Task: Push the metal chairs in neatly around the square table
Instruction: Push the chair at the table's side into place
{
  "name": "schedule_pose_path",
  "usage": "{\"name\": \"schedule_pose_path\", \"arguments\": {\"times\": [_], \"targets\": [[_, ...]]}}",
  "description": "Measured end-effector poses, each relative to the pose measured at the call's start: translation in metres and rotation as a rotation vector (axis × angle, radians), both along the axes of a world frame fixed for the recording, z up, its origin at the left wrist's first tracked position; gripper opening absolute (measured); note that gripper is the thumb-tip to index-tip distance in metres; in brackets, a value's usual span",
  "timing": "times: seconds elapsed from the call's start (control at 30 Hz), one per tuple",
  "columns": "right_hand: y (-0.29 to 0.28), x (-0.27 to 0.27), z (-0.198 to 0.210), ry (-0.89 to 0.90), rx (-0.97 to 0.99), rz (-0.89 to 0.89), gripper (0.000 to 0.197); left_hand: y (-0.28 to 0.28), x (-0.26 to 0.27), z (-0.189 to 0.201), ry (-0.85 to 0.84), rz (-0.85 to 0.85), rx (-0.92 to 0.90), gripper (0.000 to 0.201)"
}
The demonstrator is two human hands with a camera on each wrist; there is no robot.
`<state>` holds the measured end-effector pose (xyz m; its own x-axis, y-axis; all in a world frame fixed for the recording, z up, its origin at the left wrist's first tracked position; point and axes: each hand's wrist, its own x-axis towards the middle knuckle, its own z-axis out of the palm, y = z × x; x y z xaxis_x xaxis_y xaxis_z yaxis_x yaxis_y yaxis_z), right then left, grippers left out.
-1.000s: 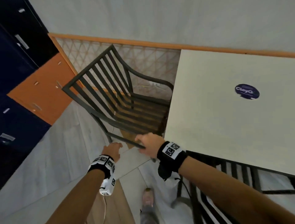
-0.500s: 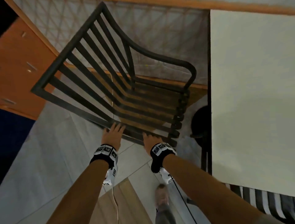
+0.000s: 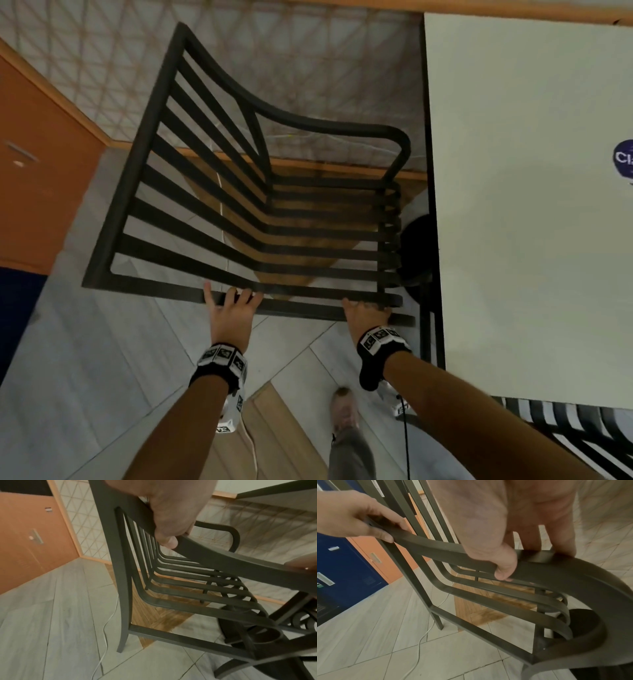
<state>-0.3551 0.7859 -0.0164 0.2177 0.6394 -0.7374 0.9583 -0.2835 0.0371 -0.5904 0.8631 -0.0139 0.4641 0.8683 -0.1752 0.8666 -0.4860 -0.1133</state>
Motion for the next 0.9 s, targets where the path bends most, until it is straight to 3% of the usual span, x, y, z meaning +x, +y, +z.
{"name": "schedule_pose_path", "arguments": {"times": [0.27,0.4,0.6,0.77,0.9], "targets": [[0.029,0.01,0.001,0.043,0.033,-0.059,0.08,0.032,0.022,0.009,0.023,0.099,-0.008,0.045],[0.034,0.02,0.004,0.071,0.016,-0.105,0.073,0.031,0.033,0.009,-0.023,0.17,-0.013,0.039],[0.014,0.012,0.011,0.072,0.001,-0.104,0.078,0.012,0.031,0.013,0.026,0.173,-0.061,0.043],[0.01,-0.004,0.043,0.141,0.219,0.016,0.083,0.001,0.056,0.036,-0.046,0.196,-0.102,0.052],[-0.007,-0.007,0.097,0.392,0.436,-0.087,0.051,-0.022,0.087,0.074,-0.17,0.158,-0.073,0.055]]}}
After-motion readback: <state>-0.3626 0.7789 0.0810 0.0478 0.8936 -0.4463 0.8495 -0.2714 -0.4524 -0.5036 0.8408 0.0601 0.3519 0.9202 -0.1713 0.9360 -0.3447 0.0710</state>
